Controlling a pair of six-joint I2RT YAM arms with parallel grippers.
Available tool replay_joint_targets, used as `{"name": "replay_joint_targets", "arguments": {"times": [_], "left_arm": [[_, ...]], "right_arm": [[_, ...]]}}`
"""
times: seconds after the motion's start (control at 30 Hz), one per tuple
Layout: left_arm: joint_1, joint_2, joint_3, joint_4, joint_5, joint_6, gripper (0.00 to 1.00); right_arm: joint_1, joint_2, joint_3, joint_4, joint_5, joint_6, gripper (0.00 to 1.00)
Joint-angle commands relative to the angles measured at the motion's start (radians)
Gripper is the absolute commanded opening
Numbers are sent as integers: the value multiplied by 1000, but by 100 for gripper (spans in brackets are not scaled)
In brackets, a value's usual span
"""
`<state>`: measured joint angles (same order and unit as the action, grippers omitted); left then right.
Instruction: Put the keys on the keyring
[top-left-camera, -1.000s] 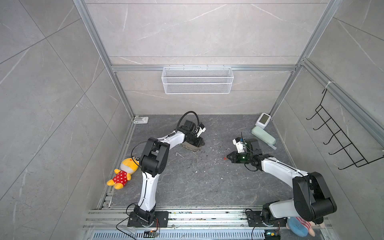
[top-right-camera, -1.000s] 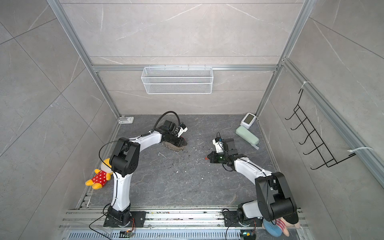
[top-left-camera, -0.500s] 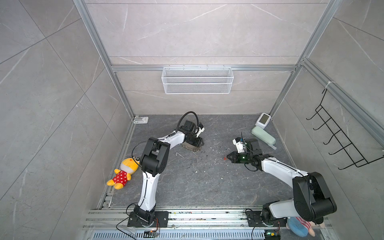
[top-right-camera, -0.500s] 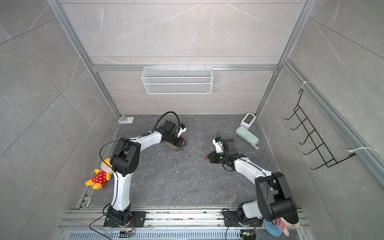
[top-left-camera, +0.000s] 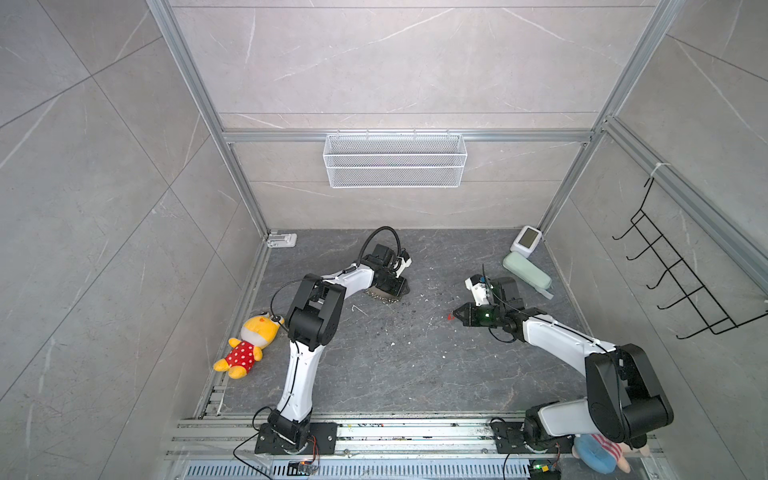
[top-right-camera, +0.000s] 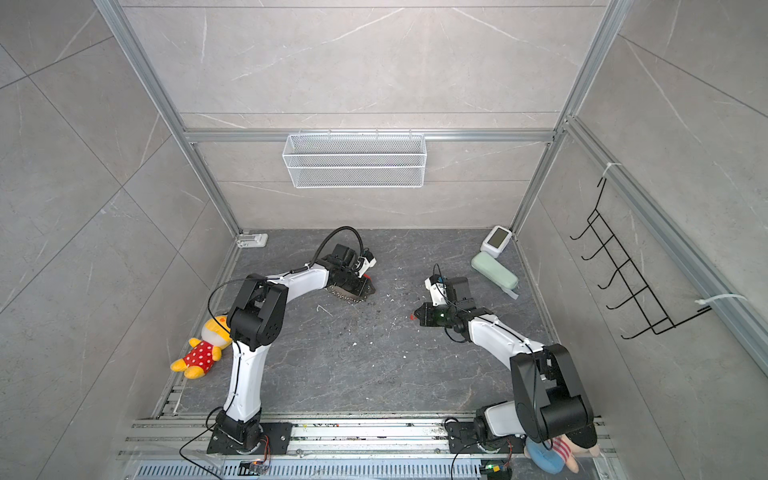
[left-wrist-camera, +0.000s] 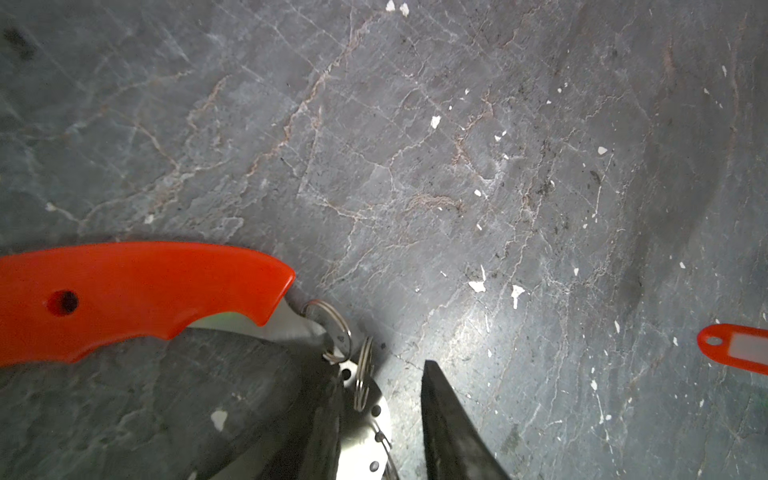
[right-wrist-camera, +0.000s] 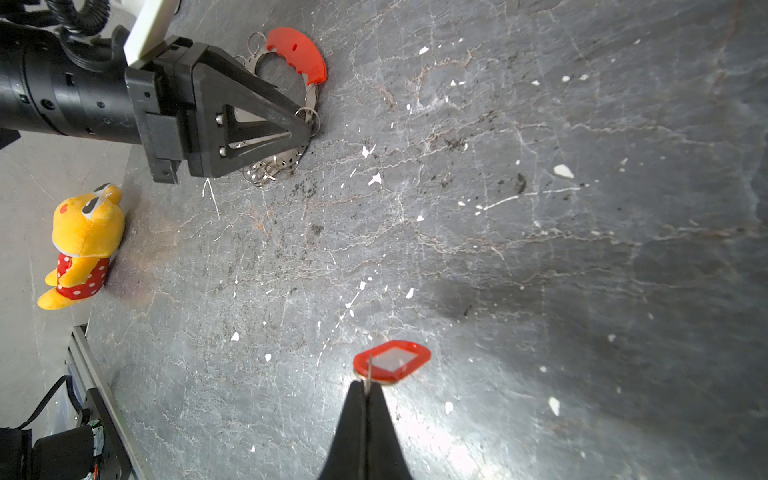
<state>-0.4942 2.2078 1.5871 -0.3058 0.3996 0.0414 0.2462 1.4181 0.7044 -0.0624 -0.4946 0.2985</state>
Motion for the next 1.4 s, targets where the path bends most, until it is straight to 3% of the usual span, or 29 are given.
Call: {"name": "replay_joint_targets", "arguments": {"times": [0.0, 0.27, 0.37, 0.63, 0.83, 0.9, 1.0, 1.1, 1.17, 1.37], "left_arm": [[-3, 10, 31, 10, -3, -10, 31], [-6, 20, 31, -8, -10, -1, 19], [-10, 20, 31, -19, -11, 19, 0], [-13, -96, -14, -22, 29, 134, 0], [-15, -359, -180, 155, 195, 313, 0], [-10, -429, -215, 218, 252, 324, 0], [10, -485, -207, 276, 367, 278, 0], [46, -512, -218, 430, 529, 155, 0], [68, -526, -239, 574, 610, 51, 0], [101, -496, -307, 1138, 687, -356, 0]], "right_arm": [[-6, -11, -10, 2, -14, -3, 0], [-6, -13, -8, 1, -15, -5, 0], [-7, -15, -6, -2, -15, -6, 0], [-7, -47, 17, -3, -28, -11, 0], [0, -70, 102, 65, -234, 23, 0], [16, -69, 152, 75, -313, 24, 0], [40, -66, 214, 99, -399, 26, 0], [45, -57, 261, 150, -436, 68, 0], [46, -51, 292, 193, -463, 95, 0], [47, -50, 360, 266, -506, 161, 0]]}}
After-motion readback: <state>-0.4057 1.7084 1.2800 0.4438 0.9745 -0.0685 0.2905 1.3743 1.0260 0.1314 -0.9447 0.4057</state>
